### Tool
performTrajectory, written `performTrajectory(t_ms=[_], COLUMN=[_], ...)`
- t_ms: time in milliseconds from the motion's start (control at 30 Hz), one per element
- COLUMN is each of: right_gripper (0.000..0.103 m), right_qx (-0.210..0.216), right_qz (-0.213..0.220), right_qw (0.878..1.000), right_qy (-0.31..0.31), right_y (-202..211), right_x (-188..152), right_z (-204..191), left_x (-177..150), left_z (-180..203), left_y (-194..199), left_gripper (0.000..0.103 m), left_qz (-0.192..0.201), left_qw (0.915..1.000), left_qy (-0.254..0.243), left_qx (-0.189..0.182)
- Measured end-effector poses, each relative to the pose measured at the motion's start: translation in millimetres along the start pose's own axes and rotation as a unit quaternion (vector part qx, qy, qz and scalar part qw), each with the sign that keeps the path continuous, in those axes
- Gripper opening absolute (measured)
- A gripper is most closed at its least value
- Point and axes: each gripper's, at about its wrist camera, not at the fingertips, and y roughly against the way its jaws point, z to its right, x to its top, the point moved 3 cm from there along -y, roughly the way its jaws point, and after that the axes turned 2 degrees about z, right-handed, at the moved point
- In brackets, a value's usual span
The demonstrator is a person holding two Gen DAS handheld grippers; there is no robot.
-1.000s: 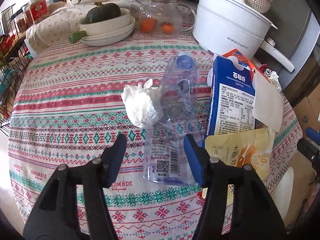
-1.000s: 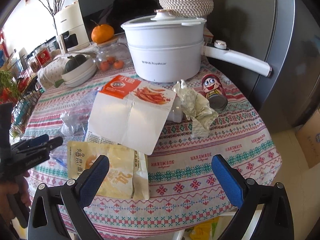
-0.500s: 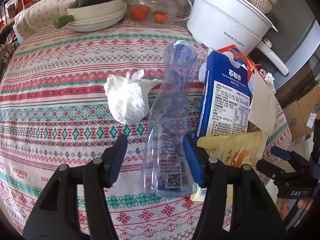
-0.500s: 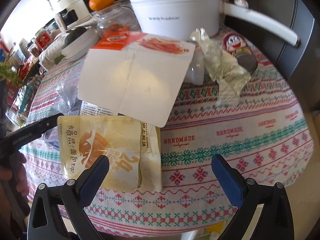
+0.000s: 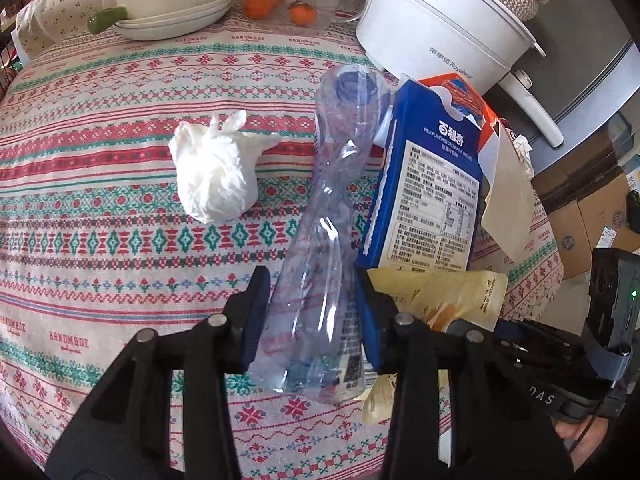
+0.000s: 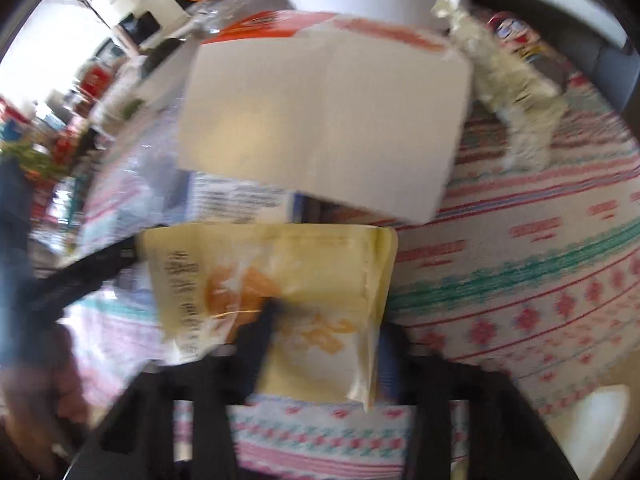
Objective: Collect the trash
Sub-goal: 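Grasp the clear plastic bottle with the left gripper while the right gripper grasps the beige bread bag, then carry the clear bottle and beige bread bag over the white bin with both grippers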
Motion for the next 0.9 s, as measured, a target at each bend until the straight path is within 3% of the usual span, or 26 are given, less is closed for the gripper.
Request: performTrajectory(t_ms=[33,67,400,700,900], right_gripper=[0.027,0.006,0.005,0.004,0.003], right_qx=[-0.005,-0.013,0.02,0.025,0.031], right_qz=[-0.002,-0.003,0.033,0.101,0.133], right_qw=[1.0,1.0,0.999,0.991,0.987], right_qy=[0.004,0.015,0.023,0.082,0.081], right_y=[-0.5,-0.5,39.2,94.5,118.0], right_x=[-1.3,-2.7,-11.2,-22.6,-27.2], right_z=[-0.5,-1.4,-2.6,-41.8,-50.1], left_x=[-0.5,0.6,-1.7,-15.1,-25.9], left_z=[-1.7,-3.5,-20.2,-21.9,-19.6], left_y=[4.0,8.8,59.0,111.7,131.6], left_gripper=[0.042,0.042,0.04,0.04,0.04], left_qz=[0.004,0.009,0.054,0.103,0.12], left_qw=[1.0,0.9999,0.9983,0.9945,0.9921], left_qy=[0.002,0.003,0.022,-0.014,-0.032], left_qx=[0.005,0.007,0.003,-0.007,-0.015])
